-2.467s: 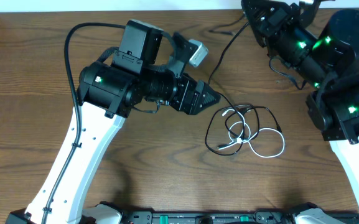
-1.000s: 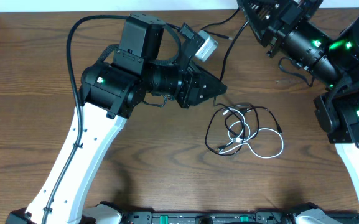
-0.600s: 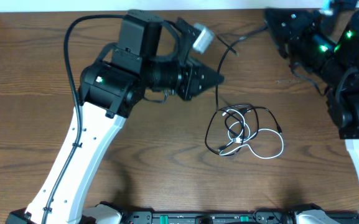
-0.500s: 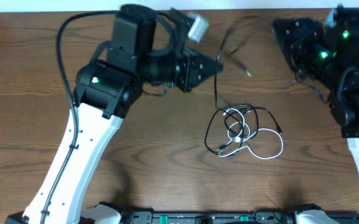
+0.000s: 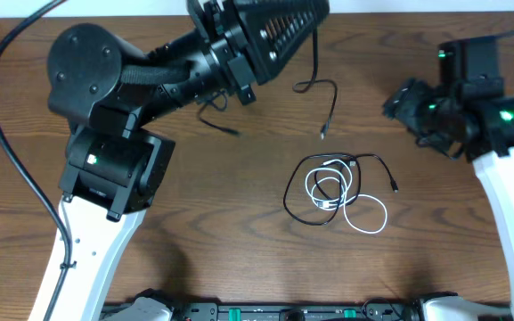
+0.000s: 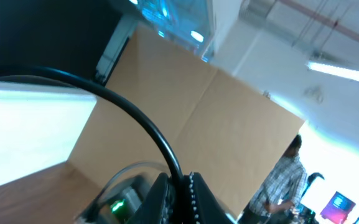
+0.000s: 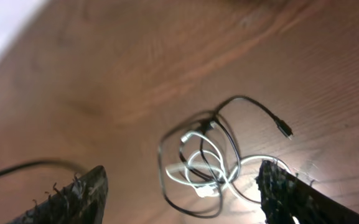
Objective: Untangle cables
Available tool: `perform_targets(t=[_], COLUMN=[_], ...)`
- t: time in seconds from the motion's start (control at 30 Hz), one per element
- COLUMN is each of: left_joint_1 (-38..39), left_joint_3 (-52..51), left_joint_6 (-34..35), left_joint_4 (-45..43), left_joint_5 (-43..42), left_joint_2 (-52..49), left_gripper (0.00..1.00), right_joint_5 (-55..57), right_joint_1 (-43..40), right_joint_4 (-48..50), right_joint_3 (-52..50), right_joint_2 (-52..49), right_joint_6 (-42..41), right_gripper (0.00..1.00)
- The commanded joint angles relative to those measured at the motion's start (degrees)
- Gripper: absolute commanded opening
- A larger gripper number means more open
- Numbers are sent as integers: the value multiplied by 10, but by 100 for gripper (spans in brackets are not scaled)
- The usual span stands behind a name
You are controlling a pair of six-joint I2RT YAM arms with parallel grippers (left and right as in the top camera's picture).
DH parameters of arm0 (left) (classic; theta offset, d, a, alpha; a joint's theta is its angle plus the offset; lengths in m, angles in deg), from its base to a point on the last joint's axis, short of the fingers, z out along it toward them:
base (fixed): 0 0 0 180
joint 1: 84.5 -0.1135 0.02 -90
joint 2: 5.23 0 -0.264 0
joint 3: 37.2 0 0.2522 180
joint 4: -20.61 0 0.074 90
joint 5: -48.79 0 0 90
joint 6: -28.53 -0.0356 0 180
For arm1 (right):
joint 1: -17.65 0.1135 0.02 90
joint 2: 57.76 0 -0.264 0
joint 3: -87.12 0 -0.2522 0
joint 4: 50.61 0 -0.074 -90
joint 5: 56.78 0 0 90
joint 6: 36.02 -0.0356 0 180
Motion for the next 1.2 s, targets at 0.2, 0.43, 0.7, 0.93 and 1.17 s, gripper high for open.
perform_targets(t=[0.2,0.43,0.7,0.93,1.17], left_joint_1=[-21,-77,-165,-196,-188], left_joint_3=[5,5,8,14,15], left_joint_6=[33,-28,-71,-65,-64], left_joint_4=[103,229,148,74,-47], left_joint_5=[151,315,344,384,319], left_joint_2=[-3,-13,-80,-160,-284], left_gripper=[7,7,8,7,7], right_joint_5=[-45,-60,-59,-52,-31], right_joint_1=[31,37,79,128,167], right_joint_4=[-32,-42,-19,7,49], right_joint_3=[1,1,1,1,0], right_joint_2=[-79,-88,-88,-88,-88], right_joint_6=[97,99,99,99,99], right_gripper=[73,69,68,68,69])
